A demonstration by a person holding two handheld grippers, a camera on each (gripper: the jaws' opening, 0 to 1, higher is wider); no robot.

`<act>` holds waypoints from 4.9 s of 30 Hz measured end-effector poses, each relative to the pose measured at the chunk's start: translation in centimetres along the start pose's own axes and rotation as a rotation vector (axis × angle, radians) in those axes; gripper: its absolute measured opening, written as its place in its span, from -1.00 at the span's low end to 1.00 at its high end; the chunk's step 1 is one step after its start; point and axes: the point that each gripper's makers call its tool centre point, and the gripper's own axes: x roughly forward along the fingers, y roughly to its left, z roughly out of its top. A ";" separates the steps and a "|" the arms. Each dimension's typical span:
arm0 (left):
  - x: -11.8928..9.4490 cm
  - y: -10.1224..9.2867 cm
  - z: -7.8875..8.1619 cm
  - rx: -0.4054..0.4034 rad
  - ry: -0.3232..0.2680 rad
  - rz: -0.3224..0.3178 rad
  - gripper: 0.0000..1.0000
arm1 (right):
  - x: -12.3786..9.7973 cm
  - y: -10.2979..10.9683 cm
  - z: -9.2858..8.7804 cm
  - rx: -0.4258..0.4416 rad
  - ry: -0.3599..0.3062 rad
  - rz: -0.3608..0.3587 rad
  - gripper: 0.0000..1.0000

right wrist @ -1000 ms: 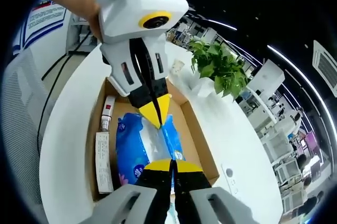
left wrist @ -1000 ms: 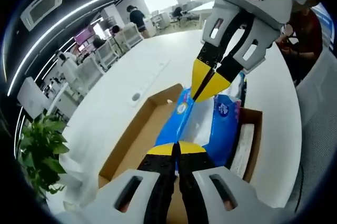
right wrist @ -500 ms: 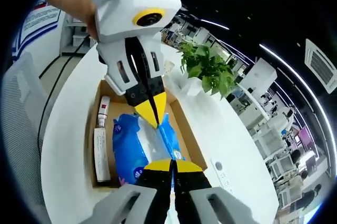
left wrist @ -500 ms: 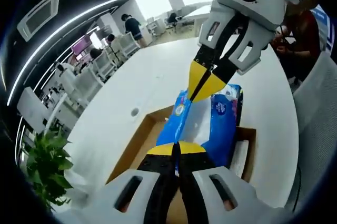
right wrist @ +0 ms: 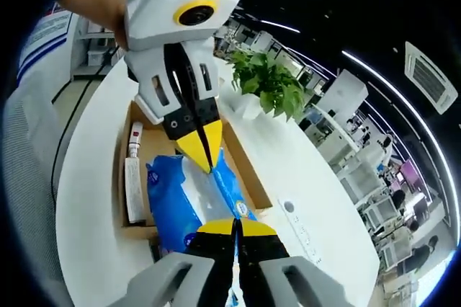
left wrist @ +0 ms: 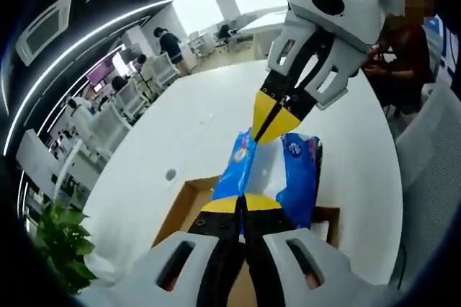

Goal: Operate the shoe box by opening the lid, removing the specified soft item, and placing it in the target area until the item is outside and the box remains undamaged.

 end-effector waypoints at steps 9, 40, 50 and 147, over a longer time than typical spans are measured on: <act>1.6 -1.3 2.1 0.014 -0.013 -0.027 -1.00 | -1.6 -1.3 -2.1 0.034 0.022 -0.035 -1.00; 6.9 -5.5 7.9 0.051 -0.049 -0.107 -1.00 | -6.3 -4.1 -9.2 0.126 0.085 -0.141 -1.00; 8.9 -6.6 8.9 0.056 -0.048 -0.136 -1.00 | -7.1 -4.6 -11.4 0.146 0.108 -0.165 -1.00; 22.3 -13.6 7.8 0.079 0.048 -0.340 -1.00 | -5.9 -4.0 -26.1 0.253 0.276 -0.183 -1.00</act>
